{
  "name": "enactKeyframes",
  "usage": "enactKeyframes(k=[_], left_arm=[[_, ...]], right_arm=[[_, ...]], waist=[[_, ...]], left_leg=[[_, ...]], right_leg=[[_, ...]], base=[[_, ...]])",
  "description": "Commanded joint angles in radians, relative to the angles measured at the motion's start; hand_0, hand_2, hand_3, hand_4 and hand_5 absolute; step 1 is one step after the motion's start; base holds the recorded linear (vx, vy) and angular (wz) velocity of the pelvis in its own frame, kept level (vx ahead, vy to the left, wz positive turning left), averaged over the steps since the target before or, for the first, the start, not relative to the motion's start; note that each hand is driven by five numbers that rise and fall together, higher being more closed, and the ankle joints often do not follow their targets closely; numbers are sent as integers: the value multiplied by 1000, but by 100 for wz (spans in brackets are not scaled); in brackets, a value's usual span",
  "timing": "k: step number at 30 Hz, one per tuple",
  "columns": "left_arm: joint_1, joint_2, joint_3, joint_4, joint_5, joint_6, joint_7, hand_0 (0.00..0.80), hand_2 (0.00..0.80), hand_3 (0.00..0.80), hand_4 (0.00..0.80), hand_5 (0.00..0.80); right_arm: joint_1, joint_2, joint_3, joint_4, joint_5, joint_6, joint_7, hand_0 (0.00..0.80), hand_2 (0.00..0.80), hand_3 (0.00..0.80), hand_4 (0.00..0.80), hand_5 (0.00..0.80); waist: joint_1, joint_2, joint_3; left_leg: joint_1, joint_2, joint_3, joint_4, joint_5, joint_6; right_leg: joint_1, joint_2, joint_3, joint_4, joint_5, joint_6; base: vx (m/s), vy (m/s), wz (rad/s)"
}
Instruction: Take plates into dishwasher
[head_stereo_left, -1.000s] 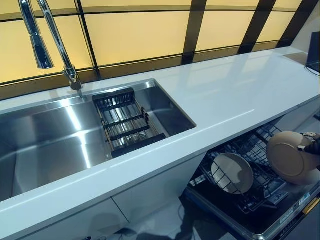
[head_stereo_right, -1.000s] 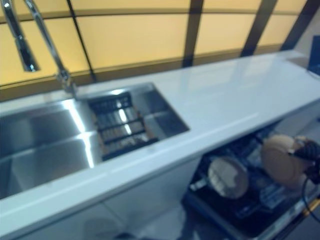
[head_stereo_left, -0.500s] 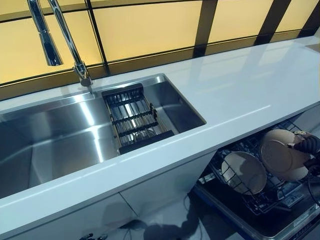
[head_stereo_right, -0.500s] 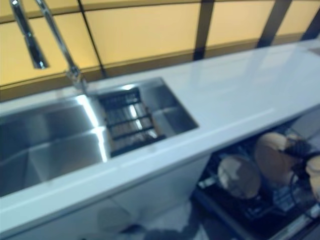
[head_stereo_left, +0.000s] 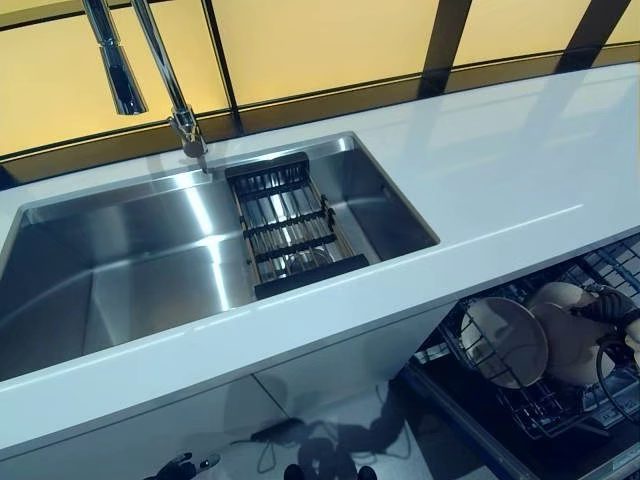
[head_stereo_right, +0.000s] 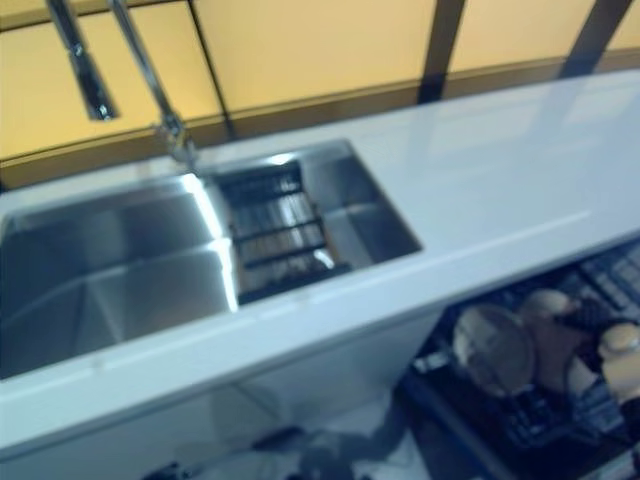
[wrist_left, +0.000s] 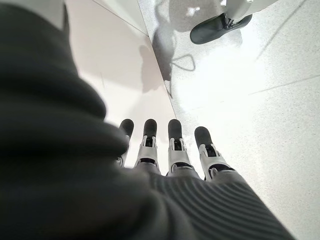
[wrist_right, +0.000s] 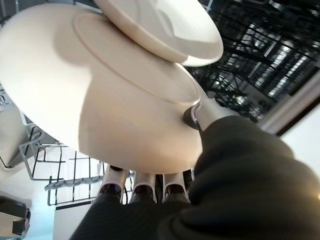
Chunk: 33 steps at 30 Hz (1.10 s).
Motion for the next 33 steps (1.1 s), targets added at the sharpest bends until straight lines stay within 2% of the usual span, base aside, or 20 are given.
enactKeyframes(k=[1,17,18,21,22,33], left_arm=[[-36,22,-3,5,-40,-10,15,0,0,0,0,0],[-36,22,-4,-19,-35,1,6,0,0,0,0,0],[-35,22,-5,-19,-36,0,6,0,0,0,0,0],[-36,22,-6,-21,-35,0,6,0,0,0,0,0],[-37,21,-6,-21,-33,2,6,0,0,0,0,0],[-32,20,0,-21,-28,9,5,0,0,0,0,0]], right_arm=[[-138,7,28,67,-53,-12,-32,800,800,800,800,800],[-126,14,31,136,-70,-19,-20,800,800,800,800,800],[-123,15,27,135,-72,-16,-19,715,715,715,715,715],[-117,9,22,136,-76,-16,-33,113,113,113,113,113],[-117,7,19,135,-79,-15,-35,0,0,0,0,0],[-98,-15,-6,113,-79,-4,-29,0,0,0,0,0]], waist=[[31,-8,-4],[33,4,3],[33,4,2],[33,1,1],[33,-1,-1],[32,-15,-9]], left_leg=[[73,10,-53,0,-152,15],[76,11,-57,0,-151,11],[77,12,-57,0,-151,11],[77,12,-57,0,-152,10],[79,12,-56,0,-152,10],[89,15,-54,0,-155,10]], right_leg=[[-21,-25,-25,9,-6,69],[-14,-28,-30,3,-6,66],[-13,-28,-31,3,-6,67],[-12,-28,-31,3,-7,68],[-11,-28,-31,3,-7,68],[0,-26,-25,3,-9,68]], base=[[0,0,0],[0,0,0],[0,0,0],[0,0,0],[0,0,0],[0,0,0]])
